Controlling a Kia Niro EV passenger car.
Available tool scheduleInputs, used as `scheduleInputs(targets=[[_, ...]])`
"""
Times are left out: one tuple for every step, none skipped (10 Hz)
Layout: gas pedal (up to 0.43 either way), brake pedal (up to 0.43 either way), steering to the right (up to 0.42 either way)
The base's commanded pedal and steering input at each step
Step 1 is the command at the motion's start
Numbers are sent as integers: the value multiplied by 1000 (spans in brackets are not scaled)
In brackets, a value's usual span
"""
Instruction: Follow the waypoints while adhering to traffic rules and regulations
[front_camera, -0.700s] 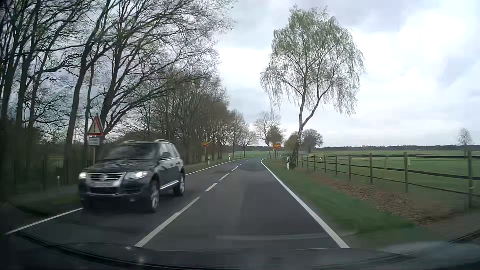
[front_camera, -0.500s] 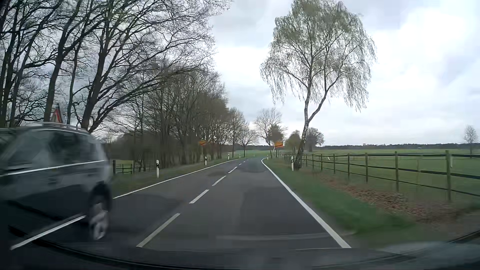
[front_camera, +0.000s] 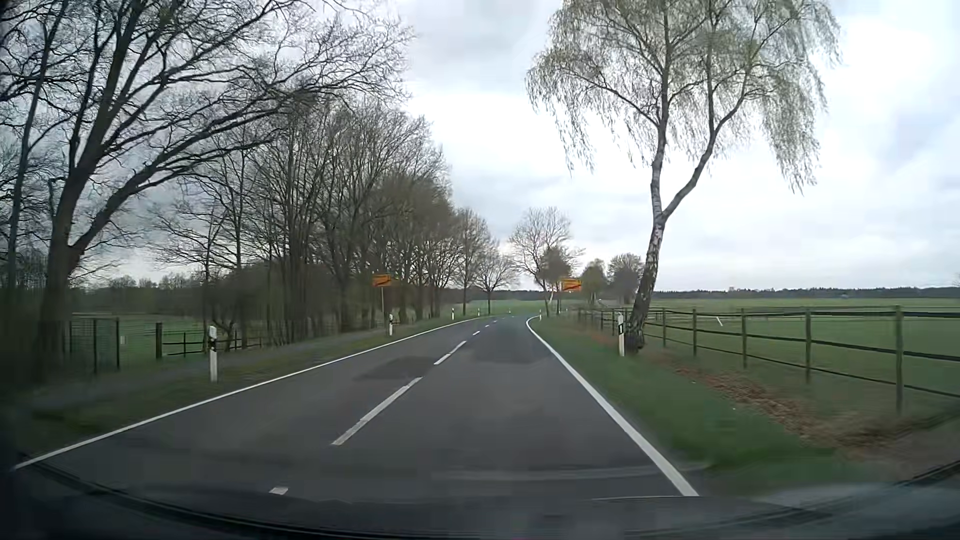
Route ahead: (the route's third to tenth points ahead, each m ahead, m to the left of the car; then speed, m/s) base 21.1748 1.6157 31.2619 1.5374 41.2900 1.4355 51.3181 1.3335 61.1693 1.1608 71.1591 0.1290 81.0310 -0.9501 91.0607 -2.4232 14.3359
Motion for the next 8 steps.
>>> scheduleInputs(targets=[[138,0,-3],[138,0,-3],[138,0,-3],[138,0,-3],[138,0,-1],[138,0,0],[138,0,0],[138,0,0]])
